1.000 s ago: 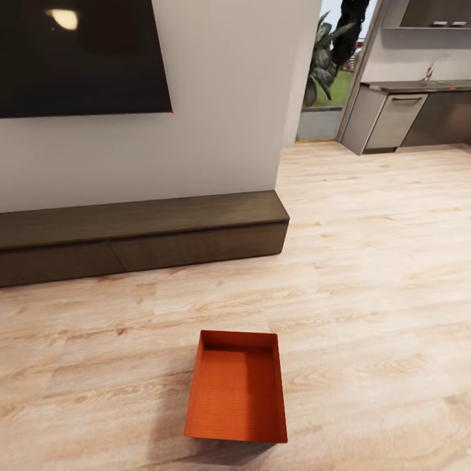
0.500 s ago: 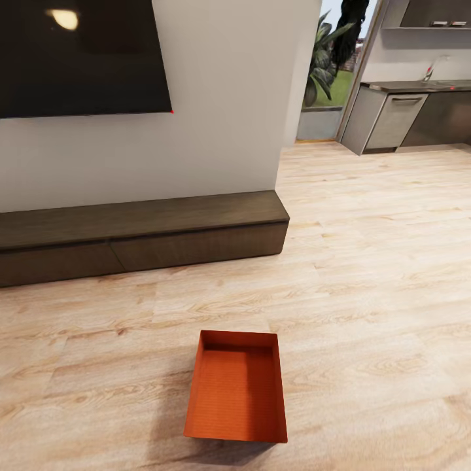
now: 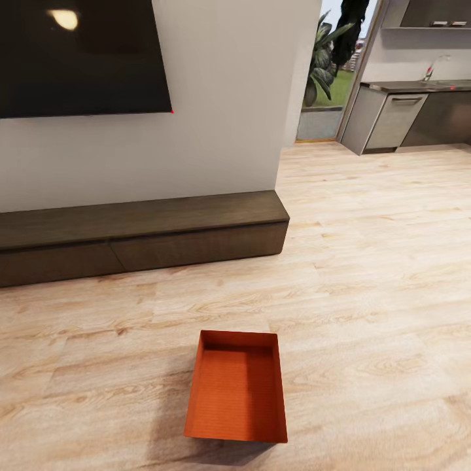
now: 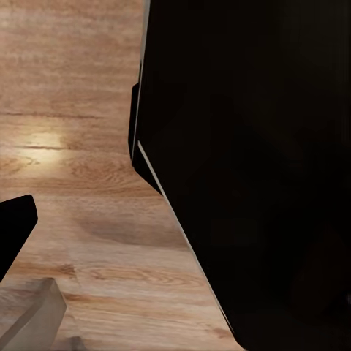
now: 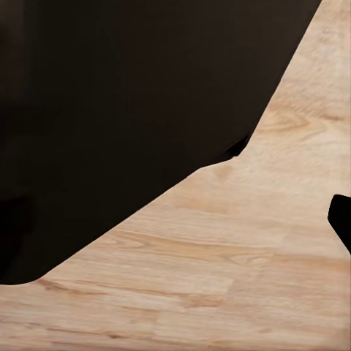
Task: Move the two storage containers from the living room to the garage. In the garage, place one container on the floor and stack the other container on top of it (either order is fine).
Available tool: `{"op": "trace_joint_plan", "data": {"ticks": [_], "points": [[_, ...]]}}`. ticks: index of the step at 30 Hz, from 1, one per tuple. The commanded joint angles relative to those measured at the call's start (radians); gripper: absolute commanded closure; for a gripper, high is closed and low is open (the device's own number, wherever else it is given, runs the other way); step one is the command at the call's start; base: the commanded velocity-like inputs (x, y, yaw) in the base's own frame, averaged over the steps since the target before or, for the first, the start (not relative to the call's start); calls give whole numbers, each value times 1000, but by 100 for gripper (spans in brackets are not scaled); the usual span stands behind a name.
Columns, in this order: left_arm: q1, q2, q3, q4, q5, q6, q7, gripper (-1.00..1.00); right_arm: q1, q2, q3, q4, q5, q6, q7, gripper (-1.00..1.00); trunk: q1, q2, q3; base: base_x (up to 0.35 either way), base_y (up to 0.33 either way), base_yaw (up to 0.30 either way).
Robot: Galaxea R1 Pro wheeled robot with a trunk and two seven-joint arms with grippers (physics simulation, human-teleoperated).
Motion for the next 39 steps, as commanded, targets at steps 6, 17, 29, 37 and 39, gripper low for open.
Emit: {"op": "trace_joint_plan", "data": {"ticks": [6,17,29,37,39], "points": [[0,1,-4,3,2,-1,-5,-100,-1,4,8,3,-14,-4,-3,-100,0,0,-1,0,0,0],[0,2,-9,4,4,-1,-5,-100,-1,0,8,3,-17,-4,-2,-100,0,0,-15,0,0,0],[0,2,-10,4,2,-1,-5,-100,-1,-1,8,3,-17,-4,-1,-100,0,0,-35,0,0,0],[0,2,-10,4,2,-2,-5,-100,-1,-1,8,3,-15,-4,-1,-100,0,0,-48,0,0,0],[0,3,-10,4,2,-3,-5,-100,-1,0,8,3,-14,-4,-1,-100,0,0,-51,0,0,0]]}}
